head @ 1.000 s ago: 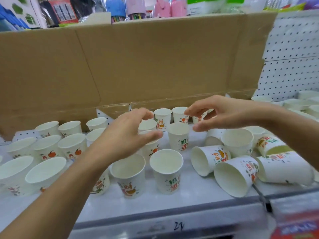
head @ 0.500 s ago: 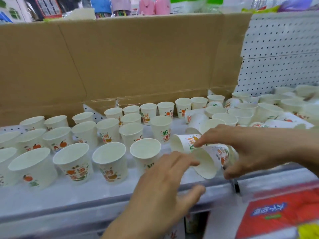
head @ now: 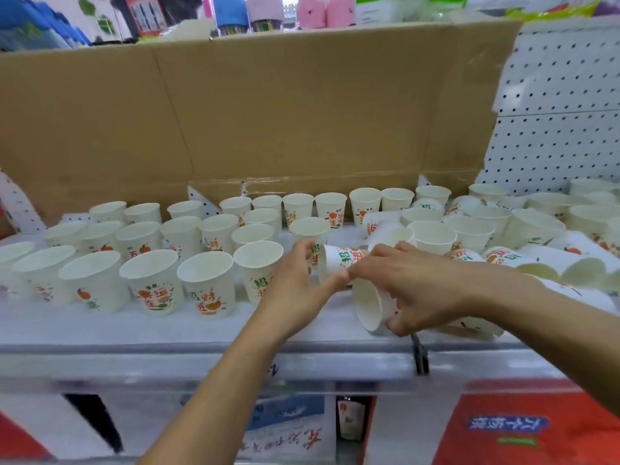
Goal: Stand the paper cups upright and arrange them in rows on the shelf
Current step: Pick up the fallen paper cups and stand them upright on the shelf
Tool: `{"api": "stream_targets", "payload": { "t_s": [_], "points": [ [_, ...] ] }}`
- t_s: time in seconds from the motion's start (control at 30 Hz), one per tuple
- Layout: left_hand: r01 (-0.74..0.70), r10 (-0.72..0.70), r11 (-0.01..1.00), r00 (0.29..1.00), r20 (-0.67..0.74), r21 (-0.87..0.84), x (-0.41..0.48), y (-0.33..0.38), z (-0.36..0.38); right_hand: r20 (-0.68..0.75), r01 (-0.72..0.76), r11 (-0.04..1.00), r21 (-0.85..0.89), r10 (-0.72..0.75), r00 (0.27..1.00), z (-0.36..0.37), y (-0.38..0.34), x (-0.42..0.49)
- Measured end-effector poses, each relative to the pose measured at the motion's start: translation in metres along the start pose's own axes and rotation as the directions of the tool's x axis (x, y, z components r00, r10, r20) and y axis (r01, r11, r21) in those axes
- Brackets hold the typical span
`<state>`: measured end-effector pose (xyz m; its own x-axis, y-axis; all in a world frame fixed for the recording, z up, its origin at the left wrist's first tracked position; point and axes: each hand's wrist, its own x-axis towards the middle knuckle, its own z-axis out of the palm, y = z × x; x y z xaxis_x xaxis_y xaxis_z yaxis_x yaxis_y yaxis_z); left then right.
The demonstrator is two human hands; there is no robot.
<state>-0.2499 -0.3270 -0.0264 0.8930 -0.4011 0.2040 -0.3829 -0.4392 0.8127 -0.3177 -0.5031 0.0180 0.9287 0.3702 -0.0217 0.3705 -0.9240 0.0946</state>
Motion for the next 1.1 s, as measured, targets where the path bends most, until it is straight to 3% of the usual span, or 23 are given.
{"api": "stream_targets", "payload": {
  "t_s": [0.2,0.33,0.47,0.6,0.7,0.8,0.93,1.1],
  "points": [
    [0.171,-0.181,0.973,0.982,-0.052,-0.154,0.014,0.002,0.011,-0.115,0.0,0.925,0.38,0.047,0.992,0.004,0.023,-0.017],
    [0.231,-0.242,0.955,0.97,-0.036,-0.188,0.022,0.001,0.018,-0.229,0.021,0.852,0.523,0.117,0.966,-0.001,0.032,-0.019],
    [0.313,-0.318,0.929,0.948,0.003,-0.198,0.034,0.001,0.022,-0.179,-0.102,0.771,0.628,0.271,0.946,-0.007,0.04,-0.018],
    [0.293,-0.304,0.939,0.952,-0.033,-0.178,0.033,0.002,0.023,-0.125,-0.177,0.708,0.684,0.352,0.928,-0.011,0.043,-0.014],
    [0.189,-0.189,0.982,0.975,-0.114,-0.016,0.014,0.004,0.017,-0.133,-0.168,0.678,0.715,0.368,0.92,-0.017,0.04,-0.014],
    [0.053,-0.03,0.977,0.993,-0.113,0.208,-0.012,0.009,0.002,-0.139,-0.187,0.678,0.711,0.395,0.908,-0.024,0.036,-0.018],
    [-0.144,0.125,0.918,0.989,0.077,0.369,-0.033,0.021,-0.037,-0.173,-0.224,0.802,0.554,0.374,0.911,-0.028,0.02,-0.016],
    [-0.27,0.069,0.832,0.917,0.393,0.485,-0.019,0.032,-0.064,-0.16,-0.301,0.922,0.244,0.344,0.925,-0.013,-0.01,0.003]
  ]
}}
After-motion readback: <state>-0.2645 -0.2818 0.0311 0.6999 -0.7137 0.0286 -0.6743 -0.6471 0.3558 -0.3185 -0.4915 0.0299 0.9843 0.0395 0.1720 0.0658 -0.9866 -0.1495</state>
